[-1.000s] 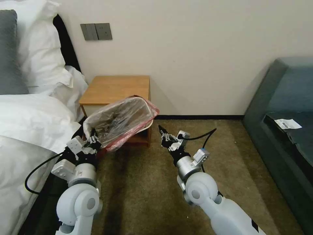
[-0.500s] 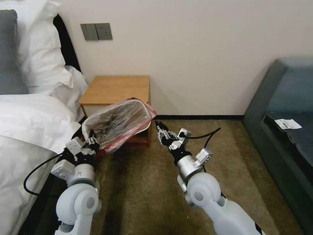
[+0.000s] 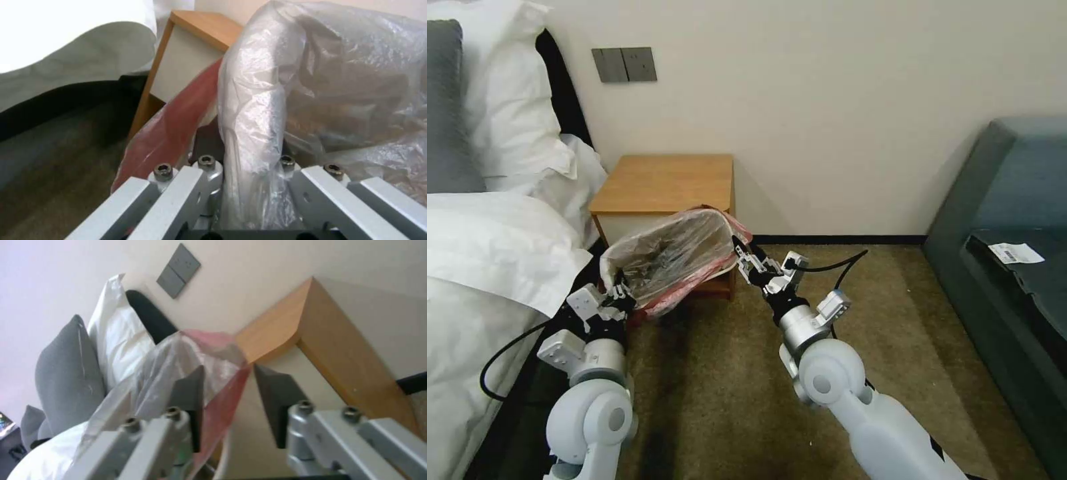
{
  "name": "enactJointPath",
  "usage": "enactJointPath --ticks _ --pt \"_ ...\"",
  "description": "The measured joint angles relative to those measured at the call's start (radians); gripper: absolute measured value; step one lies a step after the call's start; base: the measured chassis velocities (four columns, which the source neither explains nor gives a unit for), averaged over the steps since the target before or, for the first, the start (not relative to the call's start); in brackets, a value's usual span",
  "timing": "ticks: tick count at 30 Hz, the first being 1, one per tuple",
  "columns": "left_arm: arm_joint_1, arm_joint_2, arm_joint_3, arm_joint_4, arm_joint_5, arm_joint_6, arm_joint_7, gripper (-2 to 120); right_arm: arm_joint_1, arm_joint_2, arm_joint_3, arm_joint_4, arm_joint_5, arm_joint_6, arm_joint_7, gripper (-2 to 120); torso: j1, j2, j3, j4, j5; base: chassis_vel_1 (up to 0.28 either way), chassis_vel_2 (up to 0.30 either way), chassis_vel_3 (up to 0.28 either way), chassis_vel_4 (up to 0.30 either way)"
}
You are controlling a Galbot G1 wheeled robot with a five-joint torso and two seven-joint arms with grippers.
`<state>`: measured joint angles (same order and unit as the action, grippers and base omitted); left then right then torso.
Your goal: Pick up the garbage bag from the table and place it over the trash can.
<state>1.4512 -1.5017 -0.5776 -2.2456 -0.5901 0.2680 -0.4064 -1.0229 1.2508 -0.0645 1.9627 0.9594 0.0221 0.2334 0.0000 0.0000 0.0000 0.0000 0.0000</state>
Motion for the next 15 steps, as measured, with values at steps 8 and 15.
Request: enactJointPath --ticks 8,15 --pt "0.001 0.001 0.003 -0.012 -0.002 0.0 0.0 9 0.002 0.019 0.005 -0.018 -0.005 0.003 -0.008 0 0.0 0.0 0.0 0.0 0.0 0.0 0.0 0.0 0.0" --pt "0.0 -0.001 0.003 -0.021 -0.005 0.0 0.0 9 0.007 0.035 0.0 -0.022 -0.008 0.005 -0.005 0 0.0 0.0 0.0 0.0 0.0 0.0 0.0 0.0 0.0"
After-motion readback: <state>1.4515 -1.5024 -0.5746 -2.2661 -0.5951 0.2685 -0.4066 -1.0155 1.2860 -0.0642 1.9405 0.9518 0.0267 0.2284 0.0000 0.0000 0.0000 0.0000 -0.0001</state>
